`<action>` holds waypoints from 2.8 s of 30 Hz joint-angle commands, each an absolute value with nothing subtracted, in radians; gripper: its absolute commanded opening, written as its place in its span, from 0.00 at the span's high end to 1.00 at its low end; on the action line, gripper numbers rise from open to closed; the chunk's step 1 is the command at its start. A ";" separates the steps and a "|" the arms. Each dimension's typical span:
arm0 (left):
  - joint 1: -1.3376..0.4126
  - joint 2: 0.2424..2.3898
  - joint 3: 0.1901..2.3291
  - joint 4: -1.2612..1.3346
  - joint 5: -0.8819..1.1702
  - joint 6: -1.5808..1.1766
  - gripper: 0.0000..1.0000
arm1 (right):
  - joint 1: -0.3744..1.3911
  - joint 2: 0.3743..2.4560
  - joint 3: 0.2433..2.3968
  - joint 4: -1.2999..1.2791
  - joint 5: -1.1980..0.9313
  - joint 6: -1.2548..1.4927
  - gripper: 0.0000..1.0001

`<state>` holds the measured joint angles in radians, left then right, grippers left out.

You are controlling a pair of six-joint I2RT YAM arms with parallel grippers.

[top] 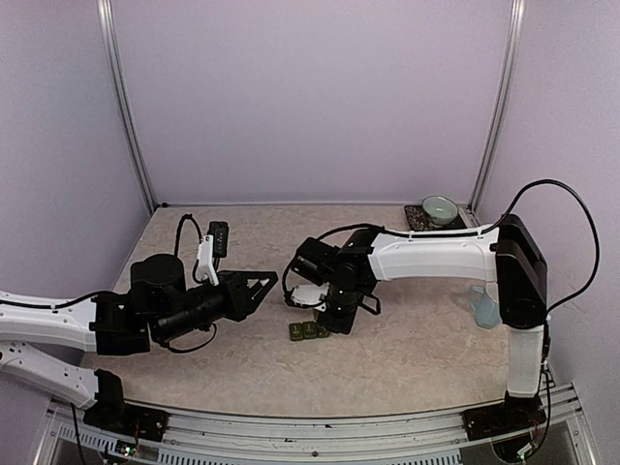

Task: Sort the pills into containers
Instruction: Pour the pill into the compartment of the pill container.

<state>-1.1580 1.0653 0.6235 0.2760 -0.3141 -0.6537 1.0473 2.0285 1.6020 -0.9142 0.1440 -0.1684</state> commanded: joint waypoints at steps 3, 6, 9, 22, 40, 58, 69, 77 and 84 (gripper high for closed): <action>-1.157 1.074 0.644 0.291 -0.302 -0.649 0.85 | 1.074 2.063 1.637 -0.963 0.189 -0.184 1.00; -1.158 1.076 0.645 0.292 -0.303 -0.649 0.85 | 1.075 2.070 1.646 -0.969 0.197 -0.186 1.00; -1.158 1.075 0.644 0.294 -0.302 -0.650 0.85 | 1.077 2.076 1.649 -0.972 0.211 -0.189 1.00; -1.158 1.084 0.636 0.304 -0.298 -0.656 0.85 | 1.096 2.091 1.662 -0.974 0.250 -0.216 1.00; -1.158 1.080 0.623 0.313 -0.298 -0.663 0.86 | 1.123 2.106 1.659 -0.965 0.342 -0.250 1.00; -1.166 1.084 0.621 0.318 -0.300 -0.668 0.86 | 1.156 2.101 1.614 -0.935 0.424 -0.306 1.00; -1.170 1.084 0.618 0.323 -0.302 -0.672 0.86 | 1.180 2.099 1.562 -0.891 0.518 -0.357 1.00; -1.170 1.086 0.619 0.325 -0.302 -0.671 0.86 | 1.189 2.083 1.554 -0.872 0.547 -0.373 1.00; -1.170 1.093 0.623 0.328 -0.297 -0.672 0.86 | 1.189 2.071 1.551 -0.861 0.560 -0.369 1.00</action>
<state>-1.1660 1.0836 0.6231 0.2996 -0.3027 -0.6735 1.1774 2.0937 1.5658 -0.8726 0.5365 -0.3676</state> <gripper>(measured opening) 0.250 0.259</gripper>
